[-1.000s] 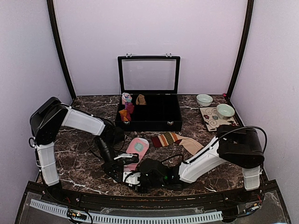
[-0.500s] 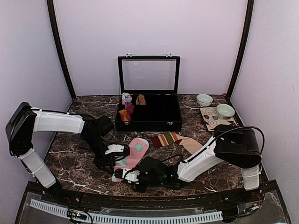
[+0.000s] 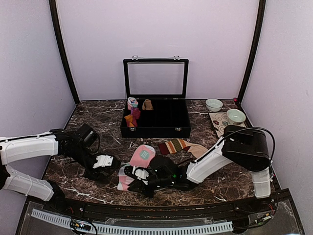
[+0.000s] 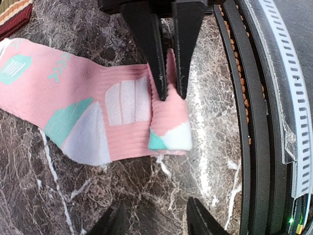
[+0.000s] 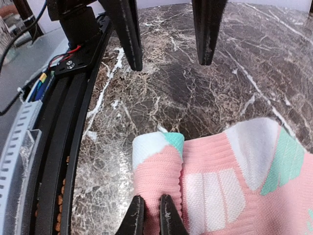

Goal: Roll the socks
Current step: Roll the sock at the center of the board.

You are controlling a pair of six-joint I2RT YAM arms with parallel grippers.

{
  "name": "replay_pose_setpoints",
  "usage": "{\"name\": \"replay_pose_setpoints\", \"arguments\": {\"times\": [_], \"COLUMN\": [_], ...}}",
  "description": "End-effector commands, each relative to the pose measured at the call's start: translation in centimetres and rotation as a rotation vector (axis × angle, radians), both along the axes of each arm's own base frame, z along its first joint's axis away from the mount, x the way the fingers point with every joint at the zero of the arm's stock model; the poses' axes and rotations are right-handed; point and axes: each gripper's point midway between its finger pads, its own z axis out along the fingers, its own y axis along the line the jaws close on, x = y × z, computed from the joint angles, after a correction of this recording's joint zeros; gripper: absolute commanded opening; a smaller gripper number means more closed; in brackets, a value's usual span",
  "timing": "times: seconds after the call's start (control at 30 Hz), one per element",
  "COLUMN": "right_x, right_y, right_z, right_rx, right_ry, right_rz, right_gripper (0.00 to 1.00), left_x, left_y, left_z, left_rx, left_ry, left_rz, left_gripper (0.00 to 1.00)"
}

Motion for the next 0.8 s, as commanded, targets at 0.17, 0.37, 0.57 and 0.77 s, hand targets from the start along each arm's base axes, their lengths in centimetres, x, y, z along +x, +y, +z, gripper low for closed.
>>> {"name": "replay_pose_setpoints", "arguments": {"times": [0.17, 0.37, 0.57, 0.77], "right_x": [-1.7, -2.1, -1.9, -1.6], "right_y": [-8.0, -9.3, -9.1, -8.1], "right_z": [-10.6, -12.1, -12.1, -11.9], "right_rx": [-0.420, -0.504, -0.506, -0.486], "right_ry": [0.612, 0.727, 0.797, 0.854], "right_rz": [-0.115, -0.188, -0.233, -0.244], "right_gripper": [0.02, 0.03, 0.04, 0.04], "left_x": [-1.6, -2.4, -1.7, -1.2], "left_y": [-2.0, -4.6, -6.0, -6.2], "left_z": [0.2, -0.4, -1.1, -2.7], "left_rx": [-0.050, 0.001, 0.034, 0.104], "left_ry": [-0.034, -0.098, -0.183, -0.237], "left_rz": [-0.178, -0.276, -0.285, -0.283], "left_gripper": [0.43, 0.43, 0.41, 0.39]}}
